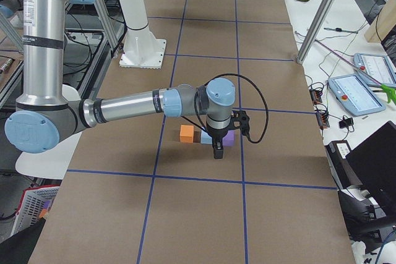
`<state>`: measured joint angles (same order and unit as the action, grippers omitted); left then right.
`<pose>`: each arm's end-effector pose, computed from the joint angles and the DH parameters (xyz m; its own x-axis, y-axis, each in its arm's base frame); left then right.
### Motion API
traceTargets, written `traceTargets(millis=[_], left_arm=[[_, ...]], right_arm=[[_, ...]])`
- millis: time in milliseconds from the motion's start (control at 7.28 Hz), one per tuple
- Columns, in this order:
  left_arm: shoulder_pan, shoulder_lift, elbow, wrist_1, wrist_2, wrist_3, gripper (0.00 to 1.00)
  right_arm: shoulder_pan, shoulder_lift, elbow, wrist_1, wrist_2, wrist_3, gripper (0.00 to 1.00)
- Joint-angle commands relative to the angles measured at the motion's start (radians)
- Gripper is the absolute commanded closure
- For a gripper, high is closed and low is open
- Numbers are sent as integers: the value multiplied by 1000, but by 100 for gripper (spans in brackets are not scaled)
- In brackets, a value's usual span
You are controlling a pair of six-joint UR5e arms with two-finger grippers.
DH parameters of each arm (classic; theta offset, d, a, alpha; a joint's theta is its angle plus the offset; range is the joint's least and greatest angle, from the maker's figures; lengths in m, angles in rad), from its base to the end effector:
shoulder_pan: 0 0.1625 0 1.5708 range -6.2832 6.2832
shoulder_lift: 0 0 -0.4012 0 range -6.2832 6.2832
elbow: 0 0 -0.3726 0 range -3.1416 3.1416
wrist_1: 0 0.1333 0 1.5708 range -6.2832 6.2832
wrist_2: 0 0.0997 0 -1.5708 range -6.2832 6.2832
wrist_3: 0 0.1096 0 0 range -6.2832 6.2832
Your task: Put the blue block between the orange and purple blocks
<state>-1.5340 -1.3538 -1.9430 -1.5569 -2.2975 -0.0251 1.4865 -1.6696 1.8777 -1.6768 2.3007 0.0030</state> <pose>-0.0460 -0.3939 0.5637 0.7441 0.0961 -0.6611 -0.0178 0.9921 0.1243 0.0236 -0.4360 0.5559 0.7371 -0.1275 0.6636 0.0816 0.9916 0.0999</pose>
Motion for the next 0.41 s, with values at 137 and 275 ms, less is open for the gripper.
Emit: traceTargets(millis=[137,275], left_arm=[[0,-13,-8,-2,9,4,0],[0,-34,-16,-2,9,2,0]], right_arm=[[0,7,1,0,-3,-1,0],[0,7,3,3,0,-1,0]])
